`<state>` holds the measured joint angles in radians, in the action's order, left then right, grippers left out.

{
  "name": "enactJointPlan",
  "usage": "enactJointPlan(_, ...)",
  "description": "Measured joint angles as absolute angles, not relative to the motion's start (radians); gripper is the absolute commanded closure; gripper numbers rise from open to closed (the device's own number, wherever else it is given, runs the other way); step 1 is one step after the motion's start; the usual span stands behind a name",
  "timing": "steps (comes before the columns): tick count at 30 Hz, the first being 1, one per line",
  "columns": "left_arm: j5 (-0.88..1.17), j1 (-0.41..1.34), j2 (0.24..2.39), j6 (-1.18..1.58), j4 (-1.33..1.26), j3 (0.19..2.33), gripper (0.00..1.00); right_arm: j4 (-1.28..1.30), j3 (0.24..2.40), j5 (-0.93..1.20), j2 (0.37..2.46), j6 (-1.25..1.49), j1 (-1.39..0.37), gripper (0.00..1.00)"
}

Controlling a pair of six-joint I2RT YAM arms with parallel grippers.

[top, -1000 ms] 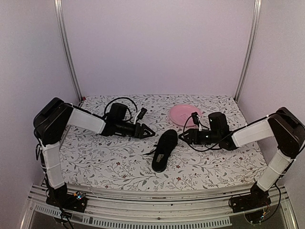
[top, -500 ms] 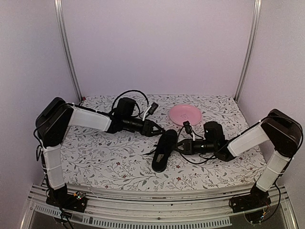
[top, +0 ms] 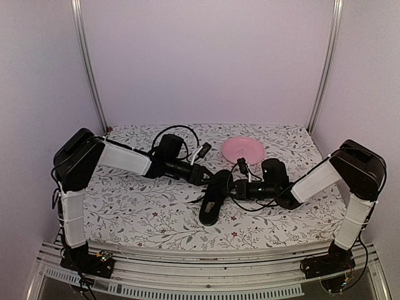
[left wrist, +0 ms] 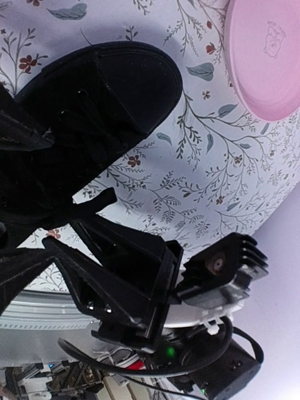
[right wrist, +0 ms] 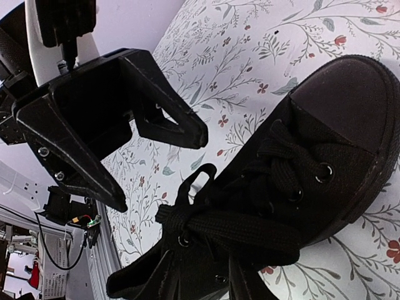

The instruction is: Tie the shoes

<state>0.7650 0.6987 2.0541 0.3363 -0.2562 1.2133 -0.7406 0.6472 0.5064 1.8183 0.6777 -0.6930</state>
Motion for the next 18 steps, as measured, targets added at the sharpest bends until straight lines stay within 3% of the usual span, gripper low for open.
enactJointPlan(11, 0.689, 0.699, 2.053, 0.393, -0.292, 1.149, 0.47, -0.739, 0.675, 0.477, 1.843, 0.681, -0.684, 0.69)
enactJointPlan(18, 0.634, 0.697, 2.011, 0.447, -0.341, 1.074, 0.46, -0.738, 0.686, 0.472, 1.85, 0.681, -0.675, 0.8)
